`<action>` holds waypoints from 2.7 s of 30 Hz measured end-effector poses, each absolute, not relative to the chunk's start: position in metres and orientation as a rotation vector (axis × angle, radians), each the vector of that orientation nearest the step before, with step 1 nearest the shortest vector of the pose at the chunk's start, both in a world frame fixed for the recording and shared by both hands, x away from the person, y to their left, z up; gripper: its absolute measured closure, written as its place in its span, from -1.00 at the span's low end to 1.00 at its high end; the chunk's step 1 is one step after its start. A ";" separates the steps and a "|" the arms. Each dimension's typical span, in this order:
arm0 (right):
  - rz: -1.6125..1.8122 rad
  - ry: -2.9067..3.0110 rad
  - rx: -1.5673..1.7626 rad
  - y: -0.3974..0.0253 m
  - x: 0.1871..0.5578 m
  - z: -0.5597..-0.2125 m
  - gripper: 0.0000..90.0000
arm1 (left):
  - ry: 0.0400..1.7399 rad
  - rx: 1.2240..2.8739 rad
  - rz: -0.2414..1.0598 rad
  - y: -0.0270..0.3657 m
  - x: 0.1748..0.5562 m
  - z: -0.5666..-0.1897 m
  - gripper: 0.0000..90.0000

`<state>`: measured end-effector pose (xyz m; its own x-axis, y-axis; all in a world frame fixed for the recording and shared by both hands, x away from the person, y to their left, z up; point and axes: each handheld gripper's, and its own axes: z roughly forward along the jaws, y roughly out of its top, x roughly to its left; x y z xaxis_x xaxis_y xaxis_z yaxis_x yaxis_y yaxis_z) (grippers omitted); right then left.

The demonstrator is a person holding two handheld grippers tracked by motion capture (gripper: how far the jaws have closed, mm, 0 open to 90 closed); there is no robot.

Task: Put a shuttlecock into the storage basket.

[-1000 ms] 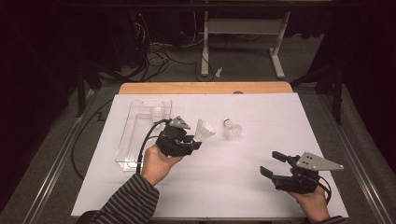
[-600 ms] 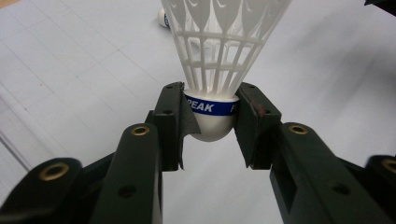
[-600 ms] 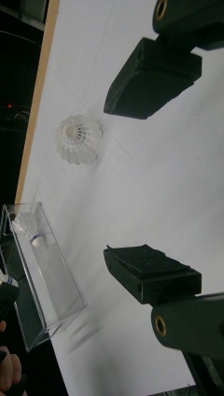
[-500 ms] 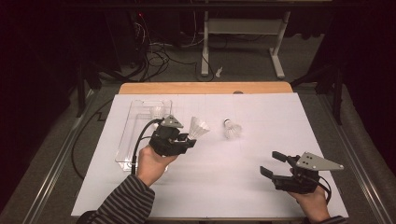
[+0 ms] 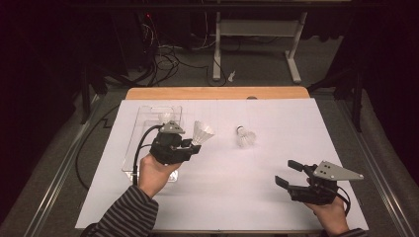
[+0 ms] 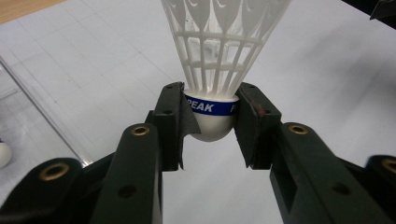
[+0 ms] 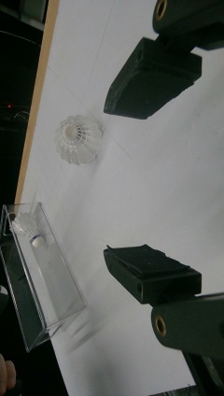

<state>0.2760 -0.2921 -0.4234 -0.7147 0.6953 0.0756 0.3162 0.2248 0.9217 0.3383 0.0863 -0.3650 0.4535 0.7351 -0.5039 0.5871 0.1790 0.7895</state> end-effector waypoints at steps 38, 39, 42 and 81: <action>1.492 2.149 0.944 -0.292 0.276 -0.424 -0.41 | 1.268 1.372 0.240 0.133 0.334 -0.360 0.44; 1.492 2.148 0.945 -0.292 0.277 -0.424 -0.41 | 1.273 1.364 0.241 0.134 0.334 -0.360 0.44; 1.492 2.149 0.946 -0.292 0.277 -0.424 -0.41 | 1.280 1.357 0.246 0.138 0.334 -0.360 0.44; 1.490 2.149 0.944 -0.292 0.276 -0.424 -0.41 | 1.381 1.272 0.323 0.174 0.351 -0.369 0.44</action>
